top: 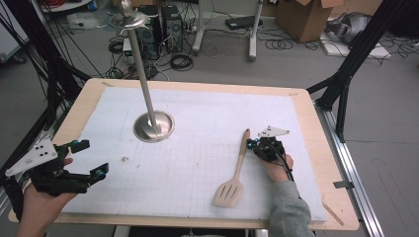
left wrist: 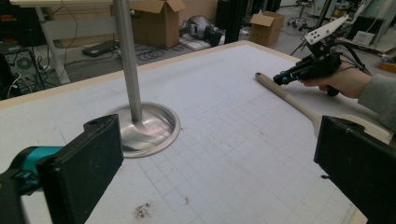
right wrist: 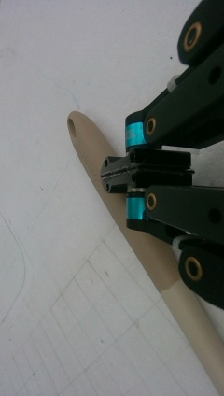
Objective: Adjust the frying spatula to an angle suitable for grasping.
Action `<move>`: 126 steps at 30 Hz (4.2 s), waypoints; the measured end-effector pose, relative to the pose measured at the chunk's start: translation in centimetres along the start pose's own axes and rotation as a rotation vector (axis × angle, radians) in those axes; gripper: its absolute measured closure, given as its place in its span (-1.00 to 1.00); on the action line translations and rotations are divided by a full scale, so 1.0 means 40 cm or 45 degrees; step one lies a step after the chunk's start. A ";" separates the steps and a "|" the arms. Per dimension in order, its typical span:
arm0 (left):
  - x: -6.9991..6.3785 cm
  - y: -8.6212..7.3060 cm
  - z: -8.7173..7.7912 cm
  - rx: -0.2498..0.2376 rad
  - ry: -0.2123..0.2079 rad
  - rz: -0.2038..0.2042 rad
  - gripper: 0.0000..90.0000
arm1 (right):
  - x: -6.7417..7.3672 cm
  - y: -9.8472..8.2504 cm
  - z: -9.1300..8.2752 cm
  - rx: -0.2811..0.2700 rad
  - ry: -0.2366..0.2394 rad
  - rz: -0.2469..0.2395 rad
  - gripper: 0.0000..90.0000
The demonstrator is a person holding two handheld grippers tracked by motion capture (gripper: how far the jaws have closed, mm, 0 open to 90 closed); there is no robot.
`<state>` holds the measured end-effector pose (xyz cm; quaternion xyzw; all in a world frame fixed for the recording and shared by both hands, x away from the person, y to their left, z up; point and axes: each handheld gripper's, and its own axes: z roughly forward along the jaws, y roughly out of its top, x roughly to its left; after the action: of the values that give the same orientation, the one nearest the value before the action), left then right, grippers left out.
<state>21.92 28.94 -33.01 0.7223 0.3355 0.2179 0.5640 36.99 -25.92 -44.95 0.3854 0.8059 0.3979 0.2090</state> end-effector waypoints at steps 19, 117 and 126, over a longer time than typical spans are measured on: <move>0.003 0.013 0.052 0.007 -0.064 0.005 -0.96 | 0.124 0.026 -0.084 -0.068 0.246 -0.196 1.00; 0.005 0.028 0.096 0.011 -0.117 0.019 -0.96 | 0.105 -0.100 -0.157 0.136 0.436 -0.204 1.00; 0.008 0.023 0.093 0.017 -0.106 0.011 -0.96 | 0.051 -0.079 -0.187 -0.039 0.352 -0.105 1.00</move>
<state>24.94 26.56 -33.13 0.7361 0.3099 0.1878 0.5717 29.48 -29.11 -43.09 0.2901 0.8361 0.4504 0.1180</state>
